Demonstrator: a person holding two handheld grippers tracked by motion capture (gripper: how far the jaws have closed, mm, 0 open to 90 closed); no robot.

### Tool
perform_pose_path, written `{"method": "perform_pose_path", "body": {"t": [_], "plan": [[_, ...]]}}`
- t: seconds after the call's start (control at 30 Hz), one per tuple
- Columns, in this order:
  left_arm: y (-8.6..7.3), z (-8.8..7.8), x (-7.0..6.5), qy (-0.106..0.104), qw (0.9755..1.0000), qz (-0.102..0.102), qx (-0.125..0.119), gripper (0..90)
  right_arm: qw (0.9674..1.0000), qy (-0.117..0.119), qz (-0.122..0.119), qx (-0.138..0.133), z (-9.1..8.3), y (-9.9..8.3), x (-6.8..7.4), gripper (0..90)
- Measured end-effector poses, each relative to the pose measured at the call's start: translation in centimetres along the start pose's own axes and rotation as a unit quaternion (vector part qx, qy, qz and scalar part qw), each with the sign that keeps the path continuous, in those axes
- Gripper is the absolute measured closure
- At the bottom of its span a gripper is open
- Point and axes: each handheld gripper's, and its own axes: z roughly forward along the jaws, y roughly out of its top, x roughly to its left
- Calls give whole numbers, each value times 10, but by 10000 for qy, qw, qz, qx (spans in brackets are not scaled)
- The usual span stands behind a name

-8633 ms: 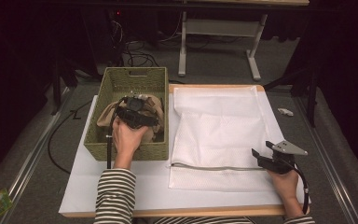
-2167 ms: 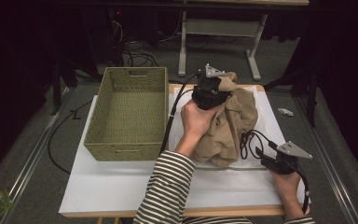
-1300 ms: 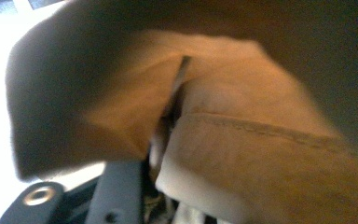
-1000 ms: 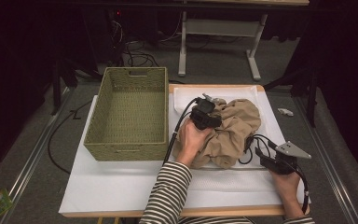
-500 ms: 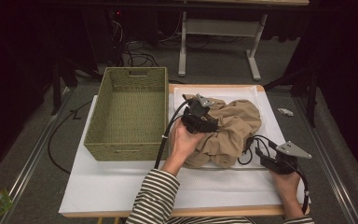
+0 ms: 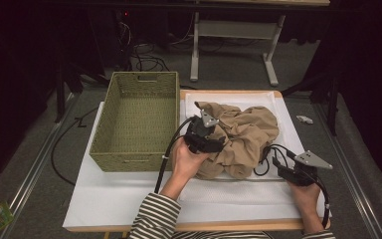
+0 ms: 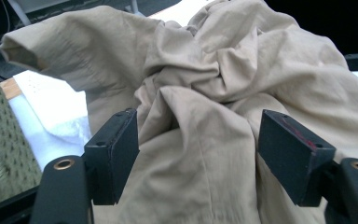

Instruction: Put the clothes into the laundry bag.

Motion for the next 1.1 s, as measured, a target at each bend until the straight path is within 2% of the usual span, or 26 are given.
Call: {"method": "perform_pose_path", "body": {"t": [0.13, 0.27, 0.33, 0.43, 0.5, 0.6, 0.7, 0.73, 0.77, 0.87, 0.9, 0.97, 1.03, 1.1], "plan": [[-10, -8, -2, -64, 9999, -4, -101, 319, 10000, 7, -18, 14, 0, 0, 0, 375], [-20, -12, -3, -13, 10000, 59, -77, 324, 10000, 5, -12, 47, 1, 0, 0, 375], [-26, -14, -1, -18, 9999, -18, -138, 328, 10000, 2, -47, 36, 1, 0, 0, 376], [-31, -14, 0, 80, 9998, -52, -149, 296, 10000, -9, -13, 70, 1, 0, 1, 377], [-38, -15, -2, 224, 9997, -33, -33, 262, 9999, -3, -70, 116, 2, 1, 1, 376], [-47, -16, -1, 106, 9999, -97, -54, 264, 9998, -4, -122, 126, 2, 1, 2, 376], [-53, -17, 0, 121, 9997, -179, -68, 251, 9998, 16, -120, 125, 2, 1, 2, 375], [-56, -18, 0, 74, 9996, -241, -96, 266, 9999, 26, -111, 111, 2, 1, 3, 374], [-62, -20, 2, -88, 9992, -352, -138, 294, 9998, 30, -144, 101, 2, 1, 3, 375], [-74, -23, -2, -54, 9995, -207, -211, 321, 9997, 31, -223, 113, 2, 1, 4, 385], [-77, -23, -3, -79, 9995, -176, -235, 335, 9996, 40, -230, 127, 2, 1, 5, 421], [-84, -22, -3, -181, 9995, -191, -196, 340, 9995, 43, -258, 188, 4, 2, 5, 484], [-91, -21, -5, -158, 9997, -145, -121, 342, 9991, 71, -218, 348, 6, 3, 5, 499], [-94, -20, -5, -137, 9998, -128, -84, 342, 9991, 96, -215, 350, 6, 4, 4, 506]]}}
